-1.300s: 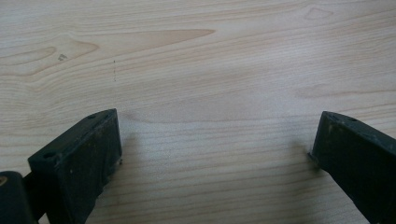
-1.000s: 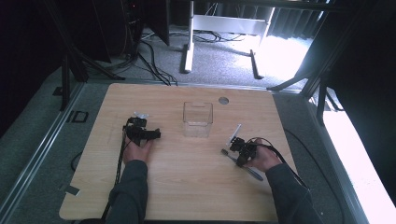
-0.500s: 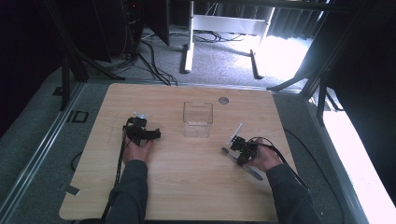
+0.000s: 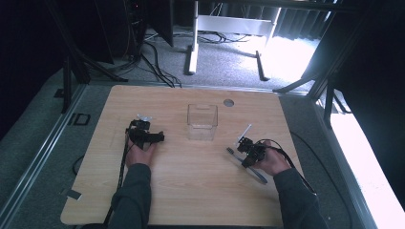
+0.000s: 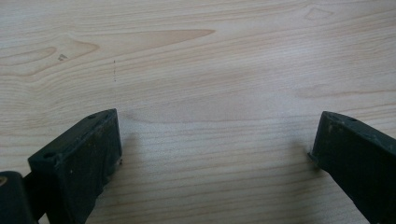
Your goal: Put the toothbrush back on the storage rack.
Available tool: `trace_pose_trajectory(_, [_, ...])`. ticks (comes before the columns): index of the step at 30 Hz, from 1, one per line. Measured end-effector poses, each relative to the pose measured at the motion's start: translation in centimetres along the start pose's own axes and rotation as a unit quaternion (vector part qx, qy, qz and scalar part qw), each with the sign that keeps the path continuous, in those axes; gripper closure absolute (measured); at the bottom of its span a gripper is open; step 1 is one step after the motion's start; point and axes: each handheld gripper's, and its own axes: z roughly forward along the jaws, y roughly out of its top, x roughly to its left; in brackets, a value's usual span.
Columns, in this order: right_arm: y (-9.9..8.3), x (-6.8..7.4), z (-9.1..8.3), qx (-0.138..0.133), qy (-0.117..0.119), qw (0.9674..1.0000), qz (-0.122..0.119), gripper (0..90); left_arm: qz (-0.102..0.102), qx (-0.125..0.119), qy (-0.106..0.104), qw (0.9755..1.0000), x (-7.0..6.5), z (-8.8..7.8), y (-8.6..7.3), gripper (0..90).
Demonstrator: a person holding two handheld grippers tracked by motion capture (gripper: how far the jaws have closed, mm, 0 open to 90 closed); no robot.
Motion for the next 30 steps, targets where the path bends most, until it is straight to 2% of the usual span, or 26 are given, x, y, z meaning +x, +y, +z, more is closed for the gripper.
trace_pose_trajectory(15, [-0.2,-0.5,-1.6,-0.040,-0.007,0.9990,0.019,78.1,0.000,0.000,0.000,1.0000,0.0,0.0,0.0,1.5])
trace_pose_trajectory(30, [-0.3,-1.2,-3.1,-0.078,-0.018,0.9958,0.044,78.0,0.000,0.001,0.001,1.0000,0.0,0.0,0.0,1.5])
